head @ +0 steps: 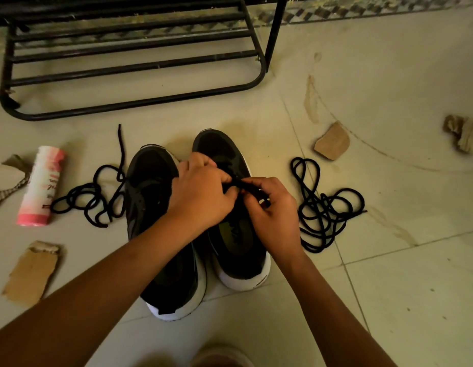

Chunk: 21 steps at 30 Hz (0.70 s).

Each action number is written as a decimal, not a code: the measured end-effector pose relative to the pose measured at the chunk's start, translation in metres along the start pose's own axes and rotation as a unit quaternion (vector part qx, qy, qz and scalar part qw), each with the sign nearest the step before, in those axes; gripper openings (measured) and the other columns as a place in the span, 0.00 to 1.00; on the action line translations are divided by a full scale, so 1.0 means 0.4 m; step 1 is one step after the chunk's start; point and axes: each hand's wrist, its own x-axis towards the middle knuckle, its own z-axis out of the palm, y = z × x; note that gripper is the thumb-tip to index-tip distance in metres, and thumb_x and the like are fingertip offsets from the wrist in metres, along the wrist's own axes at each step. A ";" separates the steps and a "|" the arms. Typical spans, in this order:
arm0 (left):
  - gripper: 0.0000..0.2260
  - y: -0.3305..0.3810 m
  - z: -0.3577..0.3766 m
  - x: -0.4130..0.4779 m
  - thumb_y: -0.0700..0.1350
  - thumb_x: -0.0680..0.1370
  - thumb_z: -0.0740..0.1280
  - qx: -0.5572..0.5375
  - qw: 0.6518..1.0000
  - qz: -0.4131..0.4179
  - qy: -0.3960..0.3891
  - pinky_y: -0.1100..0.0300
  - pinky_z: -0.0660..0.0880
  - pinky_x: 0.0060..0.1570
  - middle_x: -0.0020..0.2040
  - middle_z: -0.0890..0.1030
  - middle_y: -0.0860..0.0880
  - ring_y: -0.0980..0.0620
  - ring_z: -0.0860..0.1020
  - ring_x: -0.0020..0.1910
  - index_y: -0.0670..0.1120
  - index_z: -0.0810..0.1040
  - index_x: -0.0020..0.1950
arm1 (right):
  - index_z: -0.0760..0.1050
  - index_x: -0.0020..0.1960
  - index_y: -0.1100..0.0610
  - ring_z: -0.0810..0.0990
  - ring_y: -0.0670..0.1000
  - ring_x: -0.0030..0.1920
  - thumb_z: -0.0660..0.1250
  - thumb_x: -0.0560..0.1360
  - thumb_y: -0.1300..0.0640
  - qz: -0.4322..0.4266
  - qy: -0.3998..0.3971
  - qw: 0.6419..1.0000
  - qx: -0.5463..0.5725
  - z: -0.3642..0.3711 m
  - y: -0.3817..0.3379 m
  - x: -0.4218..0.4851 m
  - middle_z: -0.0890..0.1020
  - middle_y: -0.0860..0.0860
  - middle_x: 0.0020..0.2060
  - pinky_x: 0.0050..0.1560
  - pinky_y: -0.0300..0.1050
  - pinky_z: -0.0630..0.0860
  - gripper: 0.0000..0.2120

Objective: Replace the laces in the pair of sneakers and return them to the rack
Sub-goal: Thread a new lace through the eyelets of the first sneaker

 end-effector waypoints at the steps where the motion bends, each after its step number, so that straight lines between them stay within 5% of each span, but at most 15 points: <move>1: 0.12 0.007 0.008 -0.005 0.53 0.77 0.65 -0.016 1.000 -0.019 0.003 0.53 0.60 0.65 0.63 0.65 0.50 0.48 0.60 0.66 0.52 0.79 0.59 | 0.80 0.54 0.53 0.76 0.36 0.45 0.67 0.74 0.62 0.004 0.002 1.000 0.007 0.000 0.000 0.001 0.76 0.40 0.44 0.43 0.28 0.73 0.11; 10: 0.07 0.011 0.022 -0.002 0.51 0.77 0.65 -0.145 0.983 -0.104 0.031 0.59 0.54 0.57 0.64 0.65 0.53 0.49 0.60 0.66 0.55 0.81 0.52 | 0.81 0.54 0.53 0.77 0.36 0.46 0.67 0.73 0.65 0.030 0.014 0.998 0.058 0.004 -0.001 -0.005 0.79 0.46 0.46 0.43 0.27 0.72 0.13; 21: 0.04 0.020 0.002 0.009 0.54 0.76 0.66 -0.129 0.979 -0.155 -0.017 0.56 0.57 0.56 0.66 0.63 0.47 0.44 0.60 0.67 0.58 0.80 0.47 | 0.80 0.56 0.54 0.75 0.33 0.46 0.68 0.71 0.67 0.003 0.012 1.000 0.016 0.005 -0.009 -0.011 0.76 0.43 0.45 0.42 0.23 0.69 0.16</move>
